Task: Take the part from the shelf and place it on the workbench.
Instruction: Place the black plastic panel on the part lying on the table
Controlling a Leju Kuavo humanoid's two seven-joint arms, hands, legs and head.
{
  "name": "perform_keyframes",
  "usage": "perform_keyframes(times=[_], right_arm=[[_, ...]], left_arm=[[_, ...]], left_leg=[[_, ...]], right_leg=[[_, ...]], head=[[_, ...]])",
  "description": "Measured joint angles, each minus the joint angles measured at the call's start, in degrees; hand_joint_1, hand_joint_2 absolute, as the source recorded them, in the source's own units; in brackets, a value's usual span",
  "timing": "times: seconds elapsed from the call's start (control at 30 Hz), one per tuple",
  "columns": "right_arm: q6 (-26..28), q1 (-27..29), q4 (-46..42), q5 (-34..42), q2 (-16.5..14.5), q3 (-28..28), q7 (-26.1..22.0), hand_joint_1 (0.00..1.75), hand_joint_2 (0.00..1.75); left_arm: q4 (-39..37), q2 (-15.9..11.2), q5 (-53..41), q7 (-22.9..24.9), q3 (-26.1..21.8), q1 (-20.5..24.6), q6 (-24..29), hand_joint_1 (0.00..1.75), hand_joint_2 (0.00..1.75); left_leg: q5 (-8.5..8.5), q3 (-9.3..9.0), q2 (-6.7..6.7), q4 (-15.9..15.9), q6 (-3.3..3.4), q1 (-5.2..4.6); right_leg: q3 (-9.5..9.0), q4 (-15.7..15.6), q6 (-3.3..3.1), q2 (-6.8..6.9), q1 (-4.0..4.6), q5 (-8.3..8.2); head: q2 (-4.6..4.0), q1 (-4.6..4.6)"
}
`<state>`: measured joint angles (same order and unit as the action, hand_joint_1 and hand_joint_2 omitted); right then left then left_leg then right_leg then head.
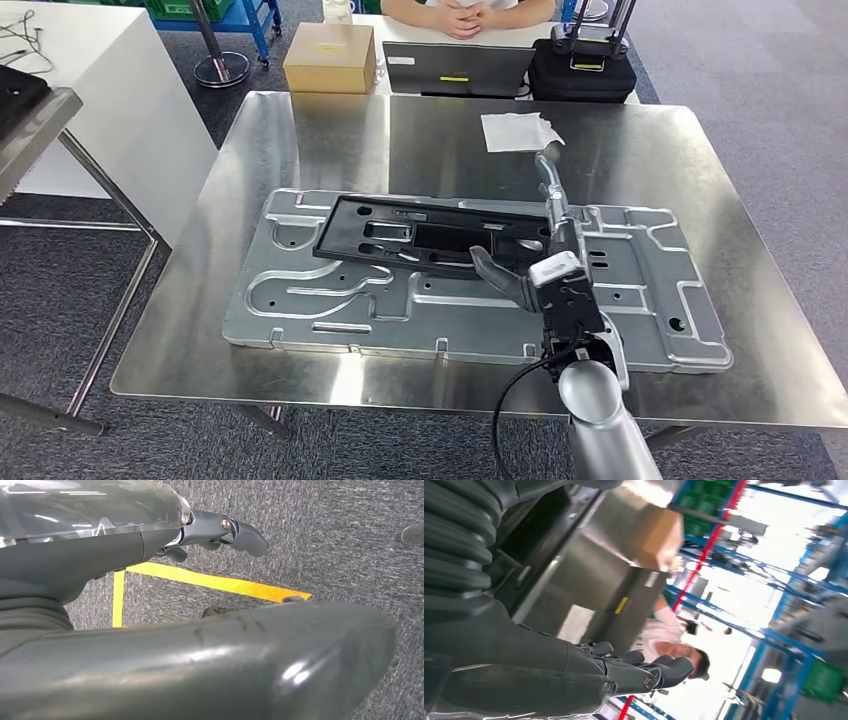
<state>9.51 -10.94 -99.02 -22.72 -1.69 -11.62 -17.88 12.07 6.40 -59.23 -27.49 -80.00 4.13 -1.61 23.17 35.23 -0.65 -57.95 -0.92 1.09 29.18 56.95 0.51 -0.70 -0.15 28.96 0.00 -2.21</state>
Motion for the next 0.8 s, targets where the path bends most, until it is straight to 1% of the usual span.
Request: perform_keyframes(times=[0.13,0.2,0.33,0.37,0.43,0.57,0.63,0.67,0.7,0.73,0.77,0.8], right_arm=[[0.2,2.5,-6.1,4.3,1.0,1.5,-2.0,0.0,1.75],[1.2,4.0,-8.9,7.4,1.1,2.3,-5.0,0.0,1.75],[4.8,8.6,-15.0,14.3,1.2,3.9,-16.5,0.0,0.0],[5.1,10.0,-16.2,15.5,1.2,4.1,-18.3,0.0,0.0],[5.0,12.4,-18.1,17.4,1.2,4.3,-20.3,0.0,0.0],[4.3,15.3,-20.0,19.4,1.1,4.3,-21.3,0.0,0.0],[4.0,16.2,-20.4,19.8,1.0,4.3,-21.4,0.0,0.0],[4.0,16.4,-20.7,19.9,1.0,4.3,-21.4,0.0,0.0],[3.9,16.7,-20.9,20.2,0.9,4.4,-21.4,0.0,0.0],[3.7,16.9,-21.1,20.5,0.9,4.7,-21.4,0.0,0.0],[3.6,17.3,-21.2,20.8,0.9,5.0,-21.4,0.0,0.0],[3.3,17.8,-21.2,21.2,0.8,5.5,-21.4,0.0,0.0]], left_arm=[[0.0,0.0,0.1,0.0,0.0,0.0,0.4,0.0,0.0],[0.0,0.0,0.3,0.0,0.0,0.0,0.8,0.0,0.0],[0.0,0.0,0.6,0.1,-0.1,0.0,1.4,0.0,0.0],[0.0,0.0,0.8,0.1,-0.3,0.0,1.6,0.0,0.0],[0.0,0.1,1.3,0.0,-0.5,0.0,1.9,0.0,0.0],[0.0,0.2,2.0,-0.2,-1.1,0.0,2.5,0.0,0.0],[0.0,0.3,2.3,-0.3,-1.4,0.0,2.8,0.0,0.0],[0.0,0.4,2.4,-0.3,-1.6,0.0,2.9,0.0,0.0],[0.0,0.6,2.5,-0.3,-1.7,0.0,3.0,0.0,0.0],[0.0,0.7,2.7,-0.4,-1.8,0.0,3.1,0.0,0.0],[0.0,0.9,2.9,-0.4,-1.9,0.1,3.3,0.0,0.0],[0.0,1.0,3.3,-0.4,-2.1,0.1,3.5,0.0,0.0]], left_leg=[[0.0,0.0,0.0,0.0,0.0,0.0],[0.01,0.0,0.0,0.0,0.0,0.0],[0.11,0.0,-0.03,0.0,0.02,-0.06],[0.19,-0.01,-0.03,-0.1,0.07,-0.11],[0.4,-0.05,-0.01,-0.2,0.24,-0.25],[0.67,-0.09,0.0,-0.4,0.61,-0.46],[0.67,-0.16,0.01,-0.3,0.92,-0.57],[0.45,-0.35,0.11,0.1,1.14,-0.43],[0.17,-0.57,0.21,0.6,1.39,-0.26],[-0.14,-0.77,0.34,1.0,1.67,-0.05],[-0.34,-0.88,0.45,1.3,1.85,0.12],[-0.41,-0.86,0.48,1.4,1.96,0.15]], right_leg=[[-0.01,0.0,-0.01,0.0,0.0,0.01],[0.0,0.0,-0.02,0.0,0.0,0.03],[-0.04,0.0,-0.04,0.04,-0.06,0.11],[-0.07,-0.1,-0.03,0.02,-0.12,0.12],[-0.14,-0.1,0.04,-0.03,-0.25,0.16],[-0.27,-0.1,0.36,-0.05,-0.48,0.32],[-0.41,-0.3,0.68,-0.05,-0.56,0.31],[-0.54,-0.3,0.88,-0.05,-0.6,0.45],[-0.46,0.2,1.06,0.0,-0.58,1.04],[0.09,1.8,1.24,0.05,-0.58,2.35],[1.19,4.5,1.38,0.11,-0.67,4.26],[2.82,8.1,1.53,0.17,-0.74,6.42]], head=[[0.0,0.0],[0.0,0.0],[0.0,0.0],[0.0,0.0],[0.0,0.0],[0.0,0.0],[0.0,0.0],[0.0,0.0],[0.0,0.01],[0.0,0.01],[0.0,0.01],[0.0,0.01]])
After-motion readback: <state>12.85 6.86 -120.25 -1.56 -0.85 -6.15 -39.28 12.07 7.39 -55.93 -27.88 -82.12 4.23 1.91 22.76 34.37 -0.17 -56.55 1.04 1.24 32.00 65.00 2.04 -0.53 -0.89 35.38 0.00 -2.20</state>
